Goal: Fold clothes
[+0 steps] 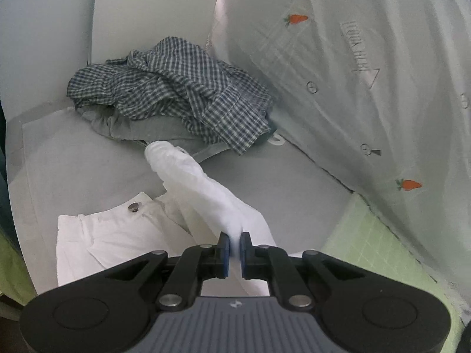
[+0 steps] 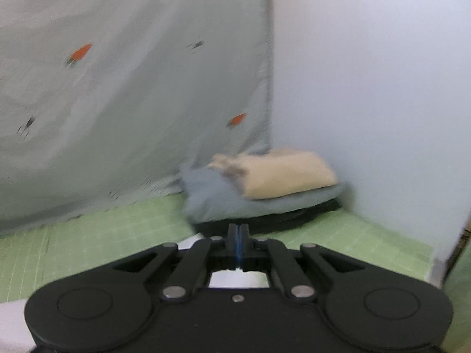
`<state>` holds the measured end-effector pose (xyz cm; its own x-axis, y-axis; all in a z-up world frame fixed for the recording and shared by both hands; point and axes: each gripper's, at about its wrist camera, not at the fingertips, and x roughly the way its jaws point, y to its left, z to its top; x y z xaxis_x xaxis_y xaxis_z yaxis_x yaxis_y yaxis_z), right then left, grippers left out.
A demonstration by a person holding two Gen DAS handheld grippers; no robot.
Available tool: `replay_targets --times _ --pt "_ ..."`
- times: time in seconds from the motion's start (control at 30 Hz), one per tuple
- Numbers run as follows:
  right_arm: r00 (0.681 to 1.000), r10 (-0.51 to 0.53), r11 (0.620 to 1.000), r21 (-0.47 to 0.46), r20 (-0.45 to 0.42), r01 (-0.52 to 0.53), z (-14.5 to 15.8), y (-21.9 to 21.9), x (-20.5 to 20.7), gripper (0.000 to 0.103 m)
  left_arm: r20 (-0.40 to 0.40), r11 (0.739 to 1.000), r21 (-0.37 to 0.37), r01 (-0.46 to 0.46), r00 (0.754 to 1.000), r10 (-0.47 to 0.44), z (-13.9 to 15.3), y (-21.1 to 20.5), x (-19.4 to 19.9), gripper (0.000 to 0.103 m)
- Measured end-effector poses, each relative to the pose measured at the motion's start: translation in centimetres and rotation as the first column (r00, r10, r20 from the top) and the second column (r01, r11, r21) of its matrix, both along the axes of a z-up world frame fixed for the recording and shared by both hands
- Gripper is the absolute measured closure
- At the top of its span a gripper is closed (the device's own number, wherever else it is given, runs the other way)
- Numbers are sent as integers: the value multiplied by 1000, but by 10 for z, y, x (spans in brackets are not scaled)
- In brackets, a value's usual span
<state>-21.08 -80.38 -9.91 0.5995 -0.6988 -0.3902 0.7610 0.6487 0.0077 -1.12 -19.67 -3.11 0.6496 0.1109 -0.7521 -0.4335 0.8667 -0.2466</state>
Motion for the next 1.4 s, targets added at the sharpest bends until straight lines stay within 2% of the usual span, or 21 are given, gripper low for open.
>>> replay_targets --times 0.07,0.2,0.3,0.37,0.43,0.63,0.7,0.77,0.87,0.93,1.07,1.17,1.23,1.33,1.4 --pt "1000 -3 999 55 14 3 -1 -11 -15 103 -13 1000 6 5 1000 -5 -5 1 -8 95" --pt "997 78 966 248 -19 -71 -35 -14 -26 101 -40 1000 7 8 999 -8 -15 3 -24 95" --pt "992 119 932 349 -42 -97 -65 -3 -25 89 -63 999 -32 -9 998 7 -24 11 -34 94" --pt "990 136 905 413 -45 -106 -83 3 -22 73 -72 999 -43 -12 997 9 -27 14 -38 94" --pt "991 132 878 468 -36 -100 -97 2 -13 64 -79 999 -49 -13 997 9 -29 16 -43 94" --pt "998 53 841 541 -37 -24 -121 -15 13 57 -92 1000 -28 7 996 -9 -28 13 -43 94" --pt "998 39 846 533 -38 -13 -123 -17 18 57 -95 1000 -24 13 995 -15 -27 12 -42 94" --pt "998 44 860 509 -53 -11 -124 -18 26 79 -86 1000 -20 18 996 -20 -23 13 -42 94" --pt "998 42 861 509 -53 -10 -122 -26 31 100 -73 1000 -15 26 997 -27 -17 14 -41 94" --pt "999 34 863 504 -28 -15 -114 -27 26 101 -65 999 -11 31 997 -32 -13 15 -41 94" --pt "999 46 929 366 13 -48 -68 -5 2 101 -47 999 -4 42 998 -42 -4 17 -40 95" --pt "999 35 958 284 39 -45 -34 11 -27 101 -36 998 13 60 998 -60 5 20 -45 95" --pt "1000 27 959 283 13 -29 -34 16 -40 101 -64 998 10 65 996 -64 -2 24 -47 94" --pt "993 38 958 286 -113 -4 -63 24 -41 101 -161 999 -25 22 987 -26 -37 31 -46 94" --pt "991 17 943 331 -135 29 -79 27 -47 101 -195 999 -49 -5 981 -4 -48 35 -49 94"
